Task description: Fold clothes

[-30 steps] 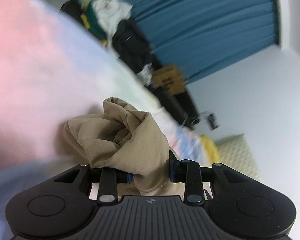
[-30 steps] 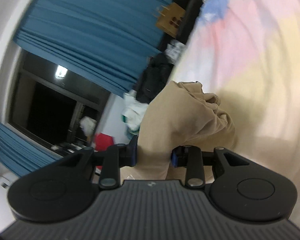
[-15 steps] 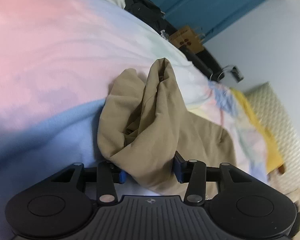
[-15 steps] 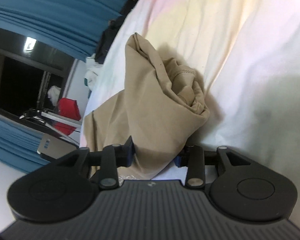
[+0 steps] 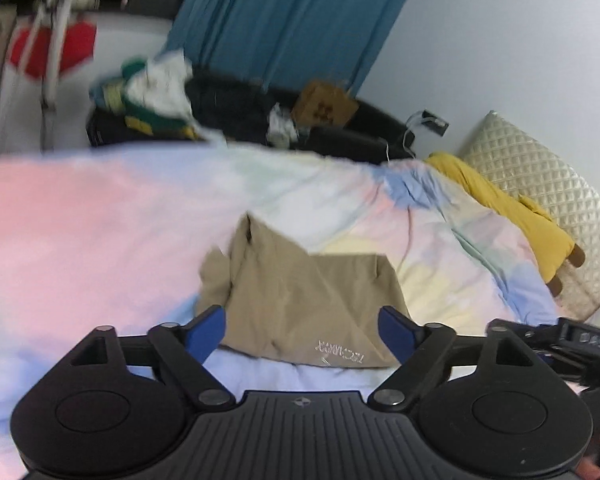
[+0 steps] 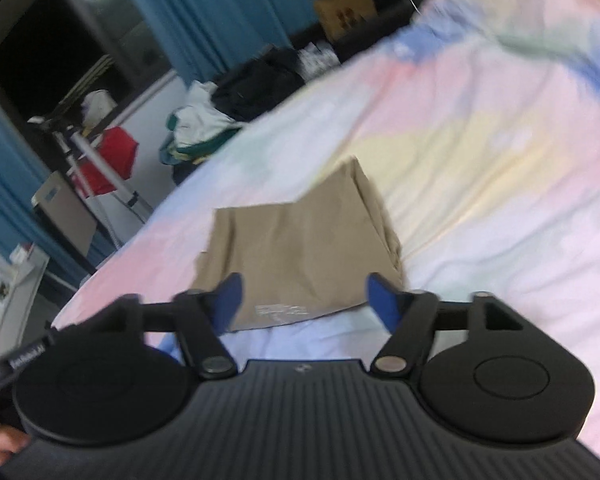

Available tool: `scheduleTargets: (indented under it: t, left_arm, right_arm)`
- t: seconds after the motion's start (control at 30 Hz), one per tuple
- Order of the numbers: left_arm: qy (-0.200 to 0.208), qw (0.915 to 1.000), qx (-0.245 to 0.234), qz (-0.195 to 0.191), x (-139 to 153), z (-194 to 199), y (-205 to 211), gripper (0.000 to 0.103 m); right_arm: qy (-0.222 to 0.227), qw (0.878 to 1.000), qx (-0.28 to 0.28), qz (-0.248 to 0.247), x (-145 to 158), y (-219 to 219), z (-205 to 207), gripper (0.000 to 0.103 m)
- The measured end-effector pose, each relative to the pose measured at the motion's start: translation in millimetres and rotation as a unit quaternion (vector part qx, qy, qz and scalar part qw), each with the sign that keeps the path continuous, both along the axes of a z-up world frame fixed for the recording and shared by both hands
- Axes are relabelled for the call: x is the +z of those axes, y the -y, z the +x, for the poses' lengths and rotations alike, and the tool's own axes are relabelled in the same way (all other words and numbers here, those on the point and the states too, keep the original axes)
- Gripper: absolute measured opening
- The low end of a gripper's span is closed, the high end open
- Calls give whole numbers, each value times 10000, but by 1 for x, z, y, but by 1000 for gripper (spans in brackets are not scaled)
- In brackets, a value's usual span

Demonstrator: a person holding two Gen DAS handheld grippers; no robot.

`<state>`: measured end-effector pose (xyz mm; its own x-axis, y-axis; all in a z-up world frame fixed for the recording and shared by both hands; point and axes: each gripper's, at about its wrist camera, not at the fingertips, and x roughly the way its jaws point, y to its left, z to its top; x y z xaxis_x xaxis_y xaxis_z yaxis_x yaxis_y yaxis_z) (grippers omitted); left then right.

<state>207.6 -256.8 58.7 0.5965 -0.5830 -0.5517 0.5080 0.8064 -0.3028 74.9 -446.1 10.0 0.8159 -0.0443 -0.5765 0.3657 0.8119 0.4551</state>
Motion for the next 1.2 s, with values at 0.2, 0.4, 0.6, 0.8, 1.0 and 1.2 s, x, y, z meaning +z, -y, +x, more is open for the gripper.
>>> scheduleTargets:
  t: [0.2, 0.4, 0.6, 0.8, 1.0, 1.2]
  left_arm:
    - [650, 9977, 48, 157, 43, -62, -22, 102]
    - [999, 9944, 74, 341, 67, -122, -48, 103]
    - [1092, 9931, 298, 307, 60, -154, -80, 103]
    - [1185, 9918, 322, 368, 52, -169, -98, 103]
    - [1525, 9854, 384, 644, 46, -178, -100, 103]
    - [1499, 9852, 491, 672, 36, -178, -105, 103]
  right_arm:
    - [337, 9958, 243, -812, 45, -44, -30, 88]
    - [727, 9895, 293, -1212, 59, -80, -67, 88]
    - [971, 9830, 315, -1528, 48, -108, -88, 88]
    - [1054, 9778, 372, -1775, 31, -136, -90, 88]
    - [1051, 9742, 447, -1947, 14, -155, -70, 88]
    - [937, 9729, 393, -2076, -7, -153, -53, 88]
